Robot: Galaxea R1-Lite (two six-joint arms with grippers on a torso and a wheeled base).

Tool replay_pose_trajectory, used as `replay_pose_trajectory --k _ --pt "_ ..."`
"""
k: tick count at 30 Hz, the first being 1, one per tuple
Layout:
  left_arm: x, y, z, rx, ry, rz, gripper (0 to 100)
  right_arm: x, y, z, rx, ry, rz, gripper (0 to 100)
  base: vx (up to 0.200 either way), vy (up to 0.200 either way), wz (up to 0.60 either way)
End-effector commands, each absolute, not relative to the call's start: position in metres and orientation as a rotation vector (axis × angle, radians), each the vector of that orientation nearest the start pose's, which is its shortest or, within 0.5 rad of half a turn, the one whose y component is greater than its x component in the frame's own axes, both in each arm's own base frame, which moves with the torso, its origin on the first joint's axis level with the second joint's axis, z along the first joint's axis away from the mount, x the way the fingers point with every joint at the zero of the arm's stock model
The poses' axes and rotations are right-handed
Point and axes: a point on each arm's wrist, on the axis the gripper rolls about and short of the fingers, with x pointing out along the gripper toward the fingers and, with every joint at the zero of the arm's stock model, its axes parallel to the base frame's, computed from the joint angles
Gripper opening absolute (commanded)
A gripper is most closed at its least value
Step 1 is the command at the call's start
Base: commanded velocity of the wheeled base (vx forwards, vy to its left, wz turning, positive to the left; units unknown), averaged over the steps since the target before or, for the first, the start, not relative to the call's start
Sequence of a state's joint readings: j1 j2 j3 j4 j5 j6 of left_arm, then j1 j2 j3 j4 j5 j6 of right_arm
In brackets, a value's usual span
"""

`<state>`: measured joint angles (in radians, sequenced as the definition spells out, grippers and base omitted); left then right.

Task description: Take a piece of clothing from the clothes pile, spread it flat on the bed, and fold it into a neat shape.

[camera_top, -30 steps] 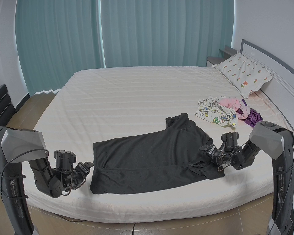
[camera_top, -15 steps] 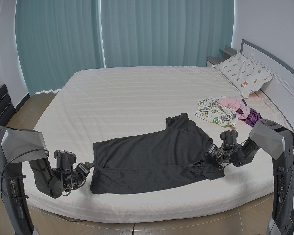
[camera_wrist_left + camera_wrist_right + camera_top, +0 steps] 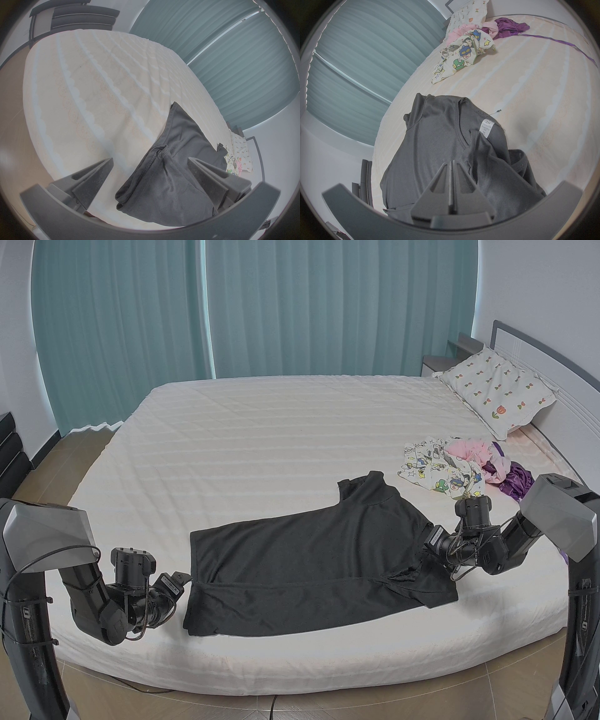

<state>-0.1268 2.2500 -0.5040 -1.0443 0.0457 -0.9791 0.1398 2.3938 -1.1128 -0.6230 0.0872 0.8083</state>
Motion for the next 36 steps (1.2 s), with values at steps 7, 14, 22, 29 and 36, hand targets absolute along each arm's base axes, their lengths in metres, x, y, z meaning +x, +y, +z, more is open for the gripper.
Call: replay_pose_trajectory --k 7,14,22,29,36 --pt "0.305 -0.038 -0.019 -0.878 0.671 0.265 100 0.434 0.068 -0.018 0.746 0.757 -0.071 100 0.000 0.000 0.00" --pt "0.304 -0.040 -0.021 -0.873 0.658 0.253 100 0.443 0.068 -0.028 0.739 0.788 -0.090 100 0.000 0.000 0.00" --pt "0.304 -0.040 -0.022 -0.874 0.657 0.252 100 0.453 0.072 -0.040 0.716 0.798 -0.129 0 0.000 0.000 0.00" --pt "0.304 -0.040 -0.022 -0.873 0.657 0.251 100 0.450 0.072 -0.019 0.725 0.771 -0.117 0 0.000 0.000 0.00" --pt "0.304 -0.040 -0.022 -0.874 0.657 0.252 100 0.436 0.071 0.001 0.730 0.768 -0.115 0 0.000 0.000 0.00"
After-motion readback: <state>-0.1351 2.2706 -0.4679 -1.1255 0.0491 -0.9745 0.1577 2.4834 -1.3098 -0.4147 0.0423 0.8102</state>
